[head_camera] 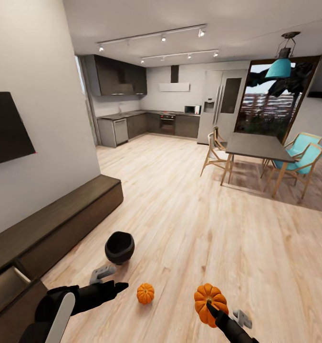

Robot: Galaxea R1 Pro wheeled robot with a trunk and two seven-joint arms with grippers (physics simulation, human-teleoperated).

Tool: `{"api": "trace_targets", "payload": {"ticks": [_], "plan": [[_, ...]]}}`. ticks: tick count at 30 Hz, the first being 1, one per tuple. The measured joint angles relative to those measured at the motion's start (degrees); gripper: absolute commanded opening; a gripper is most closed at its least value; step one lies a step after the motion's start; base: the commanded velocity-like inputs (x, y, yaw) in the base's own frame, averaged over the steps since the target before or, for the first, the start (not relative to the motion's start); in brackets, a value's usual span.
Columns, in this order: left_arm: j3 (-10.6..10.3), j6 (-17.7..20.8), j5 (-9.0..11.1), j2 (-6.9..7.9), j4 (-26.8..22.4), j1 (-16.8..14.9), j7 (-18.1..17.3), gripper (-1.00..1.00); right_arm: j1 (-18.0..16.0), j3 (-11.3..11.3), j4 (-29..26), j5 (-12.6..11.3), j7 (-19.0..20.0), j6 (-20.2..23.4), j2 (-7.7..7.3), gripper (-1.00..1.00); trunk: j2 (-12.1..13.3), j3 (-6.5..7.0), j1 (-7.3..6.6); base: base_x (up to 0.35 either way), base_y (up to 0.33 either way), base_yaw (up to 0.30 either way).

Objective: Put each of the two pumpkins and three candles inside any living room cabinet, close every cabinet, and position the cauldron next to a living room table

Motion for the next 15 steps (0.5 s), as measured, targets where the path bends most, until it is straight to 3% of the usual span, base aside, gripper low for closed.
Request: {"api": "trace_targets", "payload": {"ticks": [15], "plan": [[0.0, 0.0, 0.0, 0.00, 0.0, 0.0, 0.0, 1.00, 0.0, 0.0, 0.0, 0.0, 0.0, 0.0, 0.00, -1.00, 0.0, -0.01, 0.00, 0.195, -0.175, -0.278]]}}
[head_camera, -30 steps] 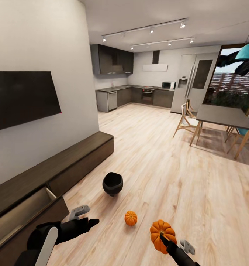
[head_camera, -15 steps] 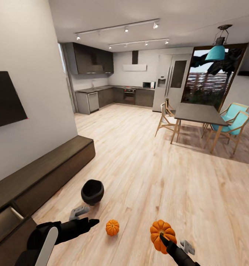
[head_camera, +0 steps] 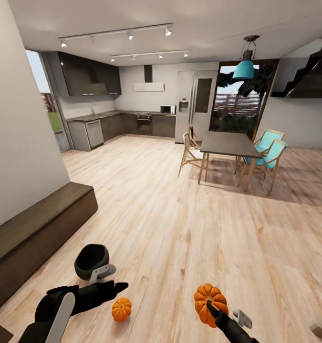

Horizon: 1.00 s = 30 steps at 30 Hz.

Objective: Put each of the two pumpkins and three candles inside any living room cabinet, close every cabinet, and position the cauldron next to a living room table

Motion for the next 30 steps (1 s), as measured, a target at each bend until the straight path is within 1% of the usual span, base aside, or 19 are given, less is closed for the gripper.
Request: {"api": "trace_targets", "payload": {"ticks": [5, 10, 19, 30], "plan": [[0.0, -0.1, 0.0, 0.00, 0.0, 0.0, 0.2, 1.00, 0.0, 0.0, 0.0, 0.0, 0.0, 0.0, 0.00, -1.00, 0.0, 0.00, -0.01, 0.273, -0.057, -0.278], [0.0, -0.1, 0.0, 0.00, 0.0, 0.0, 0.2, 1.00, 0.0, 0.0, 0.0, 0.0, 0.0, -0.1, 0.00, -1.00, 0.0, 0.00, -0.02, 0.340, 0.024, -0.243], [0.0, 0.0, 0.0, 0.00, 0.0, 0.0, 0.2, 1.00, 0.0, 0.0, 0.0, 0.1, 0.0, -0.1, 0.01, -1.00, 0.0, 0.00, -0.01, 0.293, 0.174, -0.018], [0.0, -0.1, 0.0, -0.08, 0.0, 0.0, 0.2, 1.00, 0.0, 0.0, 0.0, 0.0, 0.0, -0.1, 0.01, -1.00, 0.0, 0.00, -0.01, 0.274, 0.017, 0.035]]}}
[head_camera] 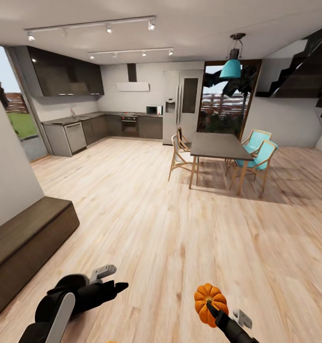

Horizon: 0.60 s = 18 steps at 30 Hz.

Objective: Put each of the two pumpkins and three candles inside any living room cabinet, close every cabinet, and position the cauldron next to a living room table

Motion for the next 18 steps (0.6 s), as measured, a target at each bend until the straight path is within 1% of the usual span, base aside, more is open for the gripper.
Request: {"api": "trace_targets", "payload": {"ticks": [4, 14, 18], "plan": [[0.0, 0.0, 0.0, 0.00, 0.0, 0.0, 0.0, 1.00, 0.0, 0.0, 0.0, 0.0, 0.0, 0.0, 0.00, -1.00, 0.0, 0.00, 0.01, 0.233, 0.000, 0.002], [0.0, 0.0, 0.0, 0.00, 0.0, 0.0, 0.0, 1.00, 0.0, -0.1, 0.0, 0.0, 0.0, 0.0, 0.00, -1.00, 0.0, 0.00, 0.01, 0.175, 0.000, 0.000], [0.0, 0.0, 0.0, 0.00, 0.0, 0.0, 0.0, 1.00, 0.0, -0.1, 0.0, 0.0, 0.0, 0.0, 0.00, -1.00, 0.0, 0.00, 0.01, 0.219, 0.068, 0.000]]}}
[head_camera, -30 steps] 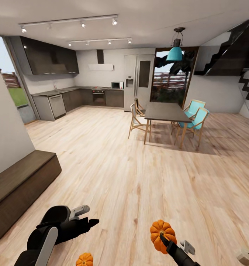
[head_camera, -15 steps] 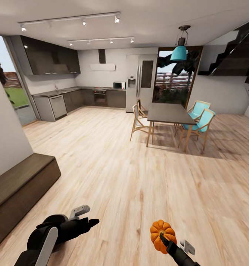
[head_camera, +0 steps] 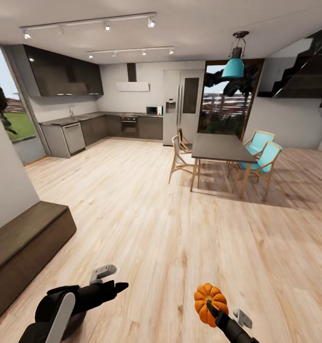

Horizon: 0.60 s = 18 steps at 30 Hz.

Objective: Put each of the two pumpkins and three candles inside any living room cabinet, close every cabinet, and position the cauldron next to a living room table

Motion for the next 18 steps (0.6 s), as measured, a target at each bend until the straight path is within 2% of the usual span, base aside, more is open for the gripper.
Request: {"api": "trace_targets", "payload": {"ticks": [6, 18], "plan": [[0.0, 0.0, 0.0, 0.00, 0.0, 0.0, 0.0, 1.00, 0.0, 0.0, 0.0, 0.0, 0.0, 0.0, 0.00, -1.00, 0.0, 0.00, 0.00, 0.193, 0.044, 0.000], [0.7, -0.1, -0.2, 0.02, 0.0, 0.0, 0.1, 1.00, 0.0, 0.0, 0.0, 0.0, -0.1, 0.0, 0.00, -1.00, 0.0, 0.00, 0.02, 0.013, 0.001, 0.000]]}}
